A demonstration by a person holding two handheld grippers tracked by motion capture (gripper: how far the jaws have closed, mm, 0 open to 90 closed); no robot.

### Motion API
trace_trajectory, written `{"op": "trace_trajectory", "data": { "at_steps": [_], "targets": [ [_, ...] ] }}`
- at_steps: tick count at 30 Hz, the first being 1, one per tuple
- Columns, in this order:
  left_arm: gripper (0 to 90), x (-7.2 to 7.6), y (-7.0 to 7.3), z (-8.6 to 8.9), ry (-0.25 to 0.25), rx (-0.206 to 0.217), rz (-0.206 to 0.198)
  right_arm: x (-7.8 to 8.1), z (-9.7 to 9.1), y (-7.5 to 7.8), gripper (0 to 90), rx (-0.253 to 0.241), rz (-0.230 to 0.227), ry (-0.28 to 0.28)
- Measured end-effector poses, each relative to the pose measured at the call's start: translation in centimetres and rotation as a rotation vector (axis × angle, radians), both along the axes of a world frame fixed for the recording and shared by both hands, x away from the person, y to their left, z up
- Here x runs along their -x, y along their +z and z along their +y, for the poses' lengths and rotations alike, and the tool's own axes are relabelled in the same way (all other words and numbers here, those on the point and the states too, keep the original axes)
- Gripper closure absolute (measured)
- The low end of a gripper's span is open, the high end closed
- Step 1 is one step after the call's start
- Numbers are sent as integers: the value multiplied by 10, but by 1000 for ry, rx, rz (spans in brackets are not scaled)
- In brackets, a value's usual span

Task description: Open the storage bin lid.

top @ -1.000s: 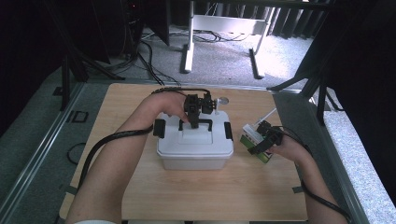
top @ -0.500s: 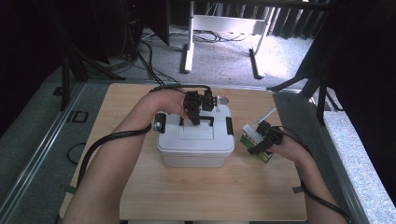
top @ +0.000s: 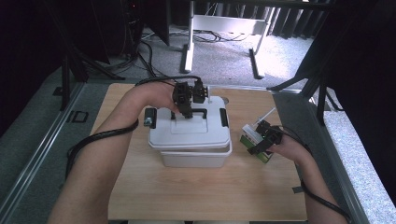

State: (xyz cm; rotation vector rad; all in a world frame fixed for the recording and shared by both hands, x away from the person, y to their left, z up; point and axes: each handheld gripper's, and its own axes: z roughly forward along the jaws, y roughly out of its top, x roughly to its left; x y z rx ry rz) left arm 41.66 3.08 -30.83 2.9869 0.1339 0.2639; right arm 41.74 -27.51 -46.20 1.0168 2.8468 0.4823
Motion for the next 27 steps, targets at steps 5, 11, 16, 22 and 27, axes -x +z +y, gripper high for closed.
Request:
{"op": "trace_trajectory", "data": {
  "at_steps": [5,11,16,22,27],
  "targets": [
    [845,2,5,14,23,-9,-6,0,1,1,134,4,1,0],
    [845,6,4,39,65,-3,4,0,2,1,133,4,6,3],
    [846,8,2,61,102,-2,15,0,2,2,134,6,6,1],
    [845,12,4,92,155,4,17,-1,3,3,134,11,8,-1],
    [845,19,4,116,203,1,18,-1,4,2,134,10,10,0]
  ]
}}
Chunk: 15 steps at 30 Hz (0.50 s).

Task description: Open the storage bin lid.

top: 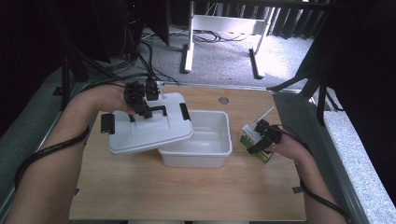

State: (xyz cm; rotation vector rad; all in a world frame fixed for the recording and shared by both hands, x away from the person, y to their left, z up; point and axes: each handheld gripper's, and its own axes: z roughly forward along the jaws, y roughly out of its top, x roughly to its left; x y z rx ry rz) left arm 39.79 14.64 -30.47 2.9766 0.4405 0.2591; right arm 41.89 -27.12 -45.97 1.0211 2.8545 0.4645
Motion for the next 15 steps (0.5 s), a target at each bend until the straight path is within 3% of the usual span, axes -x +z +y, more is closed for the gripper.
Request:
{"op": "trace_trajectory", "data": {
  "at_steps": [6,15],
  "targets": [
    [845,10,1,32,58,2,3,-1,0,-1,133,2,-2,-2],
    [845,24,-13,81,154,28,16,-1,0,0,134,-3,5,-6]
  ]
}}
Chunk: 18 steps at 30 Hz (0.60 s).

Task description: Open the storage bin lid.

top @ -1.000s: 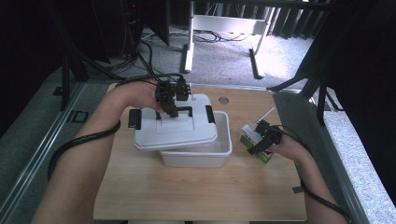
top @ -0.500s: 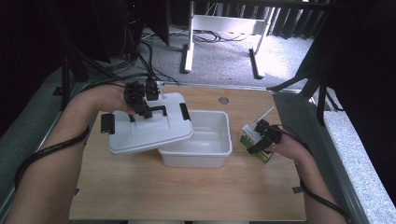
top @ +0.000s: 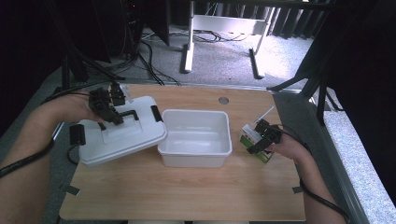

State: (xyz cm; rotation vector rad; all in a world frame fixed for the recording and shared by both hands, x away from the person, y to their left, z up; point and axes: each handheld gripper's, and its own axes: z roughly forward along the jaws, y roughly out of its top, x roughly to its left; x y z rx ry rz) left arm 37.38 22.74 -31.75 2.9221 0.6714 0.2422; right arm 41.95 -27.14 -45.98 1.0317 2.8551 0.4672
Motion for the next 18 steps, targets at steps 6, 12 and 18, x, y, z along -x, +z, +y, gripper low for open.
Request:
{"op": "trace_trajectory", "data": {
  "at_steps": [6,12,18],
  "targets": [
    [845,3,-13,25,49,8,11,-1,1,-1,134,5,0,3],
    [844,1,-40,33,73,-9,38,0,2,-2,134,-5,3,3],
    [844,-5,-63,33,70,2,76,-1,1,-4,133,-1,7,1]
  ]
}}
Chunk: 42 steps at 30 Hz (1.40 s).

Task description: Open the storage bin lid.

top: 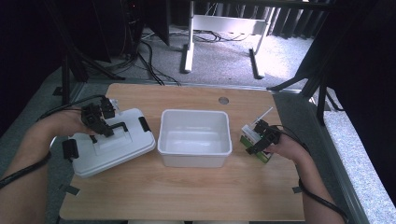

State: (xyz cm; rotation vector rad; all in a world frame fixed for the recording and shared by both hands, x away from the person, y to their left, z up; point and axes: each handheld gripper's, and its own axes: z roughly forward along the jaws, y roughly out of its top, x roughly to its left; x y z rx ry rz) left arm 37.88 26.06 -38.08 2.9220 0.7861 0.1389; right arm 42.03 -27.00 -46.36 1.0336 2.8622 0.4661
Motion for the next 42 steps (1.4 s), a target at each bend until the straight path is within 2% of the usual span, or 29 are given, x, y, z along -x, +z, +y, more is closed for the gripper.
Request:
{"op": "trace_trajectory", "data": {
  "at_steps": [5,10,13,15,17,25,29,34,36,40,42],
  "targets": [
    [844,-6,-16,-1,2,6,16,0,-1,-1,133,-3,-1,-3],
    [844,-10,-34,-4,-13,-20,27,0,-2,-2,133,-3,0,-5],
    [844,-14,-47,-5,-16,11,34,0,-3,-3,134,0,3,-4],
    [843,-14,-50,-5,-16,12,40,0,-3,-4,133,-2,3,-5],
    [844,-17,-62,-7,-19,-7,44,0,-4,-5,133,-2,4,-4],
    [844,-24,-87,-5,-8,-10,76,0,-4,-7,134,-1,9,-1],
    [843,-26,-95,-5,-4,19,95,-1,-5,-8,134,0,12,-2],
    [842,-27,-104,-8,-9,21,107,-1,-4,-8,134,4,13,-1],
    [842,-28,-105,-8,-5,34,119,-1,-4,-8,134,3,12,2],
    [838,-29,-105,-8,7,42,120,0,-3,-7,134,4,13,6],
    [783,-30,-103,-8,17,56,111,0,-3,-7,134,4,13,7]
  ]
}}
